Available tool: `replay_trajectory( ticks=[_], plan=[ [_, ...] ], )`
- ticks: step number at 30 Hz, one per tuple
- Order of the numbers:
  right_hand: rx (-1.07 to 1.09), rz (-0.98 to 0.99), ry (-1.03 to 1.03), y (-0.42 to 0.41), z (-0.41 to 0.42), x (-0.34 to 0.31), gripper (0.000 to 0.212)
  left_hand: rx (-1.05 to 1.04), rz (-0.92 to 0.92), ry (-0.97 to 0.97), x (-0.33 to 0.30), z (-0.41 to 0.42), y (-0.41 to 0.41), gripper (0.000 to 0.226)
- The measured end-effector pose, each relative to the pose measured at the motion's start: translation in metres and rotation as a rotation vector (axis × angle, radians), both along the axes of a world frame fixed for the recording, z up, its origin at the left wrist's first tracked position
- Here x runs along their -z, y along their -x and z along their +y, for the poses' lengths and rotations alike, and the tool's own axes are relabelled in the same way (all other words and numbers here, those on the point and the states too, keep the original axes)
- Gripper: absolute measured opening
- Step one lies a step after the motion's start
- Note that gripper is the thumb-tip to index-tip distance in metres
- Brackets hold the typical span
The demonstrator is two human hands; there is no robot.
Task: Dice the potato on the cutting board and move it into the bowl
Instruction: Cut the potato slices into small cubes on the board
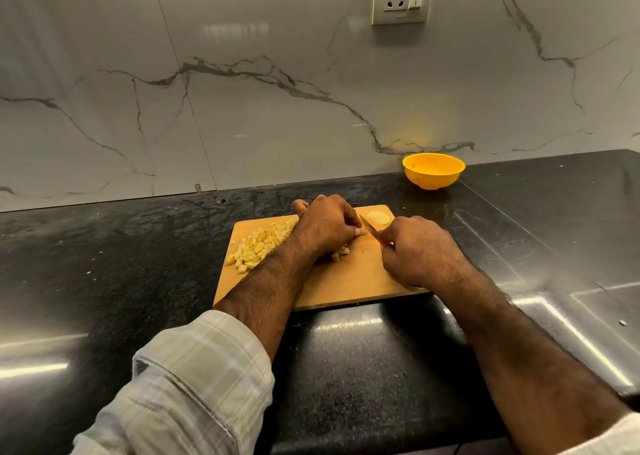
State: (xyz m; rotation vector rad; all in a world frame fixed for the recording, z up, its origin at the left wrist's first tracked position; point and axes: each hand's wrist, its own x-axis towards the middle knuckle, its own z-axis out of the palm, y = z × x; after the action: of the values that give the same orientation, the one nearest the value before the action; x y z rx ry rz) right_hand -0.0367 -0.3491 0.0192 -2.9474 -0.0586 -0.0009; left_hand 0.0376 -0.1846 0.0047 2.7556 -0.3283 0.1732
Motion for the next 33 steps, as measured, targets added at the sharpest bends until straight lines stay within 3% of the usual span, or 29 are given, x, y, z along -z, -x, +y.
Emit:
replay_trajectory(
  ticks=[7, 13, 23, 28, 33],
  plan=[
    [-0.029, 0.008, 0.064, -0.001, 0.010, -0.006, 0.041, 0.000, 0.015, 0.004, 0.002, -0.001, -0.004, 0.010],
    [-0.023, -0.142, 0.058, 0.013, 0.008, -0.007, 0.041, -0.051, -0.044, -0.078, 0.000, -0.001, -0.001, 0.018],
    [-0.125, 0.017, 0.236, 0.021, 0.033, -0.016, 0.040, -0.090, 0.023, -0.006, 0.000, -0.002, -0.006, 0.007],
    [-0.080, -0.013, 0.112, 0.008, 0.028, -0.010, 0.038, -0.082, 0.029, -0.006, 0.002, 0.000, -0.008, 0.012],
    [-0.038, -0.170, -0.060, 0.010, 0.000, -0.002, 0.040, -0.008, -0.088, 0.008, -0.002, 0.012, -0.006, 0.013]
  ],
)
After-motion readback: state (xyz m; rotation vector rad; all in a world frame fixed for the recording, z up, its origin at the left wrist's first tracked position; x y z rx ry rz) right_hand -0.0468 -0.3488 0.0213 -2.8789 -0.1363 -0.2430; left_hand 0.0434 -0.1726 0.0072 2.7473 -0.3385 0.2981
